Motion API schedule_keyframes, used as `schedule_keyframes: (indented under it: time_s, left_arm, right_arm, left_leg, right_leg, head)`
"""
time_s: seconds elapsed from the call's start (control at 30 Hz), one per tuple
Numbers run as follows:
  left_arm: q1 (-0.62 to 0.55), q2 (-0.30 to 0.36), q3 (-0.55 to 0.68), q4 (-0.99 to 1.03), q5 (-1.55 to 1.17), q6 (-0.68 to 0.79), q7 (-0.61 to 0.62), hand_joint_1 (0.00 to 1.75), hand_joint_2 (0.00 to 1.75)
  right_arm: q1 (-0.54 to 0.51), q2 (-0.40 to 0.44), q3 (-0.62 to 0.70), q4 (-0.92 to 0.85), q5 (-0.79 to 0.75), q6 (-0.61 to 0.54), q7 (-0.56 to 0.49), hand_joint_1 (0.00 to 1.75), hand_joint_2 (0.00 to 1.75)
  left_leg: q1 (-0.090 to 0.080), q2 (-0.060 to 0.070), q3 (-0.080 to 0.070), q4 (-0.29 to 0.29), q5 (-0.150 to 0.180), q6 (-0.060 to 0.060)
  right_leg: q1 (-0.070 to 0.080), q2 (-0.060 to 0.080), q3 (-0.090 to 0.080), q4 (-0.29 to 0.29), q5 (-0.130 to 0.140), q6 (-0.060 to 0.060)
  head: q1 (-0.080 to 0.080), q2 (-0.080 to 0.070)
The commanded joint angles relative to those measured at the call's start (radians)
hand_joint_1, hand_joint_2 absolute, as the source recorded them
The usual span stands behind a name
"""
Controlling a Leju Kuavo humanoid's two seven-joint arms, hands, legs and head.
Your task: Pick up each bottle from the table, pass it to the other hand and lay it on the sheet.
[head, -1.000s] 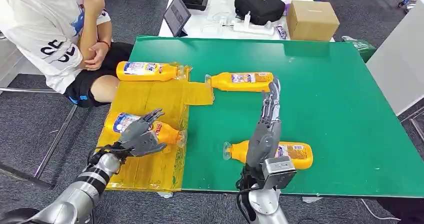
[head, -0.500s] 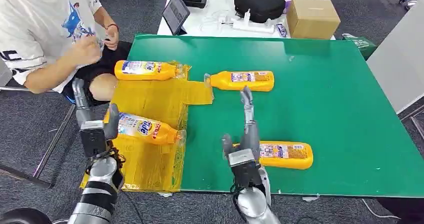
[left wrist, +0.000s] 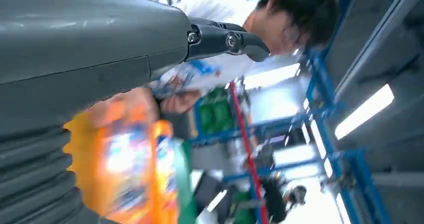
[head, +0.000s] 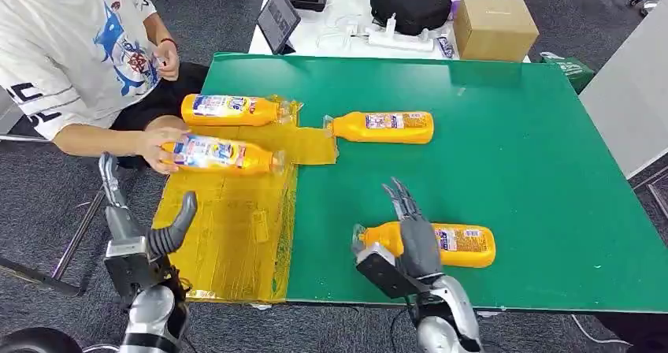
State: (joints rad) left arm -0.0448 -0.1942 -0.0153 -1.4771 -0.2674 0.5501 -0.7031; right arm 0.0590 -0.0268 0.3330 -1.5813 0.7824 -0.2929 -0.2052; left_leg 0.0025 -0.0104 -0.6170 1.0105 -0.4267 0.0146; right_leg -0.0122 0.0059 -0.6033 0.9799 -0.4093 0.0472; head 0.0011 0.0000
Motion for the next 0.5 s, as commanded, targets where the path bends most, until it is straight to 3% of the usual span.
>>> schedule_keyframes:
  time_s: [0.03, 0.07, 0.5]
  left_arm:
    - [0.117, -0.053, -0.001, -0.034, -0.064, -0.081, 0.024, 0.0, 1.75]
    - [0.111, -0.053, -0.004, -0.022, -0.069, -0.091, 0.027, 0.0, 1.75]
    - [0.027, -0.045, -0.026, 0.11, -0.062, -0.135, 0.042, 0.0, 1.75]
  right_arm:
    - [0.151, -0.242, -0.142, -0.172, 0.035, 0.15, 0.158, 0.0, 1.75]
    - [0.149, -0.258, -0.152, -0.163, 0.019, 0.177, 0.168, 0.0, 1.75]
    - [0.003, -0.37, -0.181, 0.03, 0.012, 0.306, 0.195, 0.0, 1.75]
  left_leg:
    - [-0.001, -0.002, 0.003, -0.001, -0.002, 0.0]
    - [0.0, -0.002, 0.008, 0.0, -0.005, 0.0]
    - [-0.001, 0.002, 0.005, -0.001, -0.003, 0.001]
  right_leg:
    - [-0.001, -0.003, 0.003, -0.001, -0.002, 0.0]
    - [0.001, -0.004, 0.009, -0.001, -0.005, -0.001]
    - [0.0, 0.0, 0.004, -0.002, 0.0, 0.0]
  head:
    - [-0.001, 0.0]
    - [-0.001, 0.0]
    - [-0.001, 0.0]
